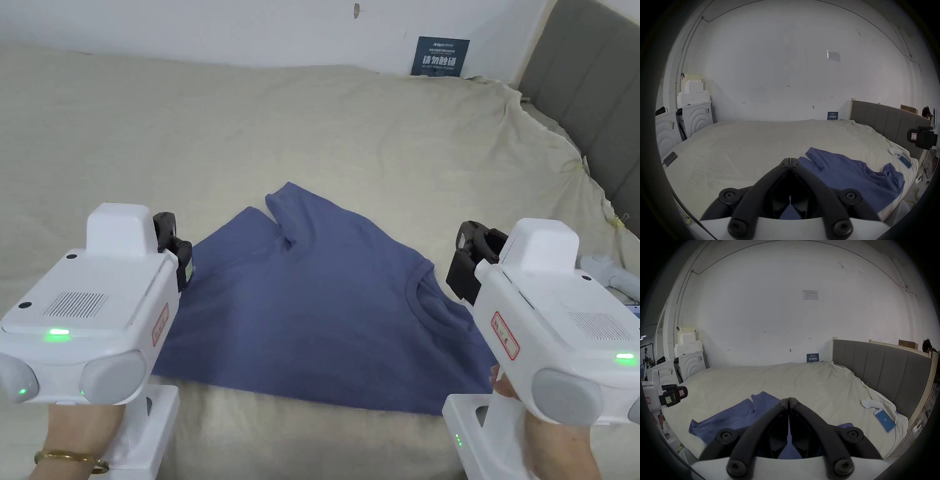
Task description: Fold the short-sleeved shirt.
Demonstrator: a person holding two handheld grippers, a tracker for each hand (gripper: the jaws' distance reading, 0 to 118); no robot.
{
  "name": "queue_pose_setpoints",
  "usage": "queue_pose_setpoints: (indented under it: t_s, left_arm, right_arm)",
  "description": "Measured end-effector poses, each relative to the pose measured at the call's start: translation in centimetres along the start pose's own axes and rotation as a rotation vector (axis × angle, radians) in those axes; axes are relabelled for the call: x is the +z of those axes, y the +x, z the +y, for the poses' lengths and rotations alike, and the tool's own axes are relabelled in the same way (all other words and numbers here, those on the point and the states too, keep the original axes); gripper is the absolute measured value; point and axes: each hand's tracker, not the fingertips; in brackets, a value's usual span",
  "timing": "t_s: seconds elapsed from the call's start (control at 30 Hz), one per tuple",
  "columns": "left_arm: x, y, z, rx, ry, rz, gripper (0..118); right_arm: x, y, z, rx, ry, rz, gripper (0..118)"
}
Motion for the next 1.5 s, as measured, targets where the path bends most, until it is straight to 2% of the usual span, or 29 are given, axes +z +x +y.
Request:
queue_pose_setpoints:
  t_s: [0.37,0.5,0.57,0.6,0.63,0.67,0.7,0.73,0.83,1.1,1.27,1.33,1.4,1.43,1.5]
  left_arm:
    - [-0.4,-0.9,-0.4,0.033,-0.014,0.008,0]
    - [-1.1,-2.5,0.2,0.060,-0.077,0.012,2]
    - [-1.5,-4.0,1.0,0.109,-0.146,0.018,25]
    - [-1.8,-4.9,1.2,0.132,-0.176,0.021,46]
    - [-2.4,-5.9,1.5,0.154,-0.211,0.037,79]
    - [-2.8,-6.7,1.8,0.159,-0.264,0.057,98]
    - [-3.4,-7.5,1.9,0.161,-0.311,0.076,111]
    - [-3.9,-8.5,1.8,0.167,-0.329,0.087,117]
    - [-5.0,-11.2,1.4,0.194,-0.407,0.129,118]
    - [-8.0,-15.1,-4.5,0.200,-0.739,0.243,116]
    - [-8.8,-15.0,-8.4,0.230,-0.820,0.243,93]
    - [-8.6,-15.0,-9.1,0.248,-0.838,0.259,64]
    - [-8.2,-15.1,-9.4,0.322,-0.810,0.247,19]
    - [-7.9,-15.1,-9.2,0.365,-0.768,0.238,4]
    - [-7.6,-15.0,-8.8,0.395,-0.754,0.215,0]
  right_arm:
    - [0.3,-0.5,-0.3,0.003,-0.010,0.012,0]
    - [0.2,-0.6,-0.2,0.004,-0.014,0.021,0]
    - [0.1,-0.7,-0.2,0.010,-0.017,0.023,0]
    - [0.1,-0.7,-0.1,0.013,-0.018,0.024,0]
    - [0.1,-0.8,-0.1,0.015,-0.018,0.024,0]
    - [0.0,-0.8,-0.1,0.015,-0.020,0.026,0]
    - [-0.1,-0.8,0.0,0.015,-0.022,0.029,0]
    - [-0.2,-0.9,-0.1,0.015,-0.023,0.031,0]
    - [-0.4,-1.1,-0.1,0.025,-0.028,0.033,0]
    - [-1.0,-1.5,-0.7,0.030,-0.060,0.029,0]
    - [-1.2,-1.7,-1.1,0.034,-0.082,0.022,0]
    - [-1.1,-1.7,-1.1,0.040,-0.085,0.020,0]
    - [-1.1,-1.8,-1.1,0.051,-0.087,0.016,0]
    - [-1.1,-1.7,-1.1,0.055,-0.089,0.014,0]
    - [-1.2,-1.6,-1.1,0.059,-0.093,0.009,0]
